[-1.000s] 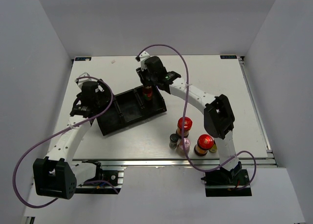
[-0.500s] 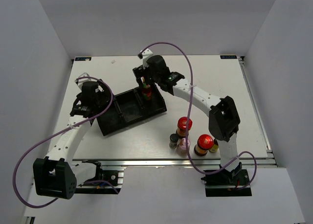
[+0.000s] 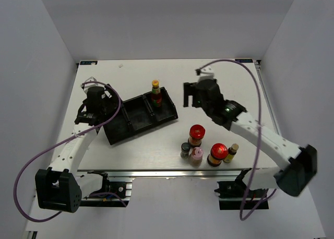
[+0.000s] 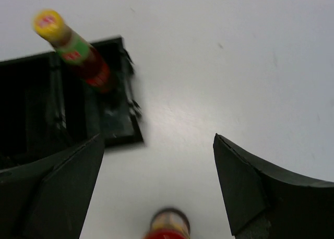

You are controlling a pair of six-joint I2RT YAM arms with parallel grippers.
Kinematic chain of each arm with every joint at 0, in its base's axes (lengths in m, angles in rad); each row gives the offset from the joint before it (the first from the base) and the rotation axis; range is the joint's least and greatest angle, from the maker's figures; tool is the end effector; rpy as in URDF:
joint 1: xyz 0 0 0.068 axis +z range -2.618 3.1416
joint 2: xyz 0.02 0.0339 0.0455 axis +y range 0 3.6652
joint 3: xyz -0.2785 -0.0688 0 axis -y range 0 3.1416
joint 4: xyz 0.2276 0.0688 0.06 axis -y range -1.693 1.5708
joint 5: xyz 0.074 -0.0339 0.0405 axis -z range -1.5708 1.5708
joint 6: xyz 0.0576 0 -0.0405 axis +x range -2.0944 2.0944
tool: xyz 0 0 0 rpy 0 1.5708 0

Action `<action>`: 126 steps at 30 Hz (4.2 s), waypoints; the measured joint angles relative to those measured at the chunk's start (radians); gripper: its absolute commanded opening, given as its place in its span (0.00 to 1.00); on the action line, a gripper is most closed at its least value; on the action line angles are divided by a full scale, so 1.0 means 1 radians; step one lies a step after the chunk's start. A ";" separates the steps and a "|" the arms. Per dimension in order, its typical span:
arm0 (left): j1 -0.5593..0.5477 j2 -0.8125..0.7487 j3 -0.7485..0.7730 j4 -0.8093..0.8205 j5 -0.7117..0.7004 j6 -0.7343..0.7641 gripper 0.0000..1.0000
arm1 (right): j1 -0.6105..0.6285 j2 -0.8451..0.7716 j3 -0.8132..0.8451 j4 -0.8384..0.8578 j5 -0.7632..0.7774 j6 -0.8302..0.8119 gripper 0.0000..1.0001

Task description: Organize the condiment bottles

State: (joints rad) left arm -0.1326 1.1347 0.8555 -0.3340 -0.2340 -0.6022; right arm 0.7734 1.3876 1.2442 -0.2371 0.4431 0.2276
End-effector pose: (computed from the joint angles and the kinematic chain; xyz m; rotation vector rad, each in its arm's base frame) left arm 0.2436 -0.0190 0.2861 -0.6323 2.0755 -0.1662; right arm 0.2463 0.2060 0.3674 -0.2329 1.9062 0.2416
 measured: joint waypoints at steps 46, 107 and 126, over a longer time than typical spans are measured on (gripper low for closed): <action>0.000 0.006 -0.011 0.020 0.024 0.004 0.98 | -0.054 -0.603 -0.523 -0.934 0.146 0.952 0.53; 0.000 0.030 -0.011 -0.027 -0.100 0.014 0.98 | 0.014 0.560 0.413 -0.177 -0.278 -0.035 0.03; 0.000 0.035 -0.011 -0.032 -0.099 0.014 0.98 | 0.050 0.592 0.413 -0.160 -0.223 -0.042 0.60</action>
State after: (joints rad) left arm -0.1329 1.1702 0.8448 -0.3664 -0.3328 -0.5880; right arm 0.8238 1.9793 1.6569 -0.3969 0.2203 0.1852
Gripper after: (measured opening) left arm 0.983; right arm 0.559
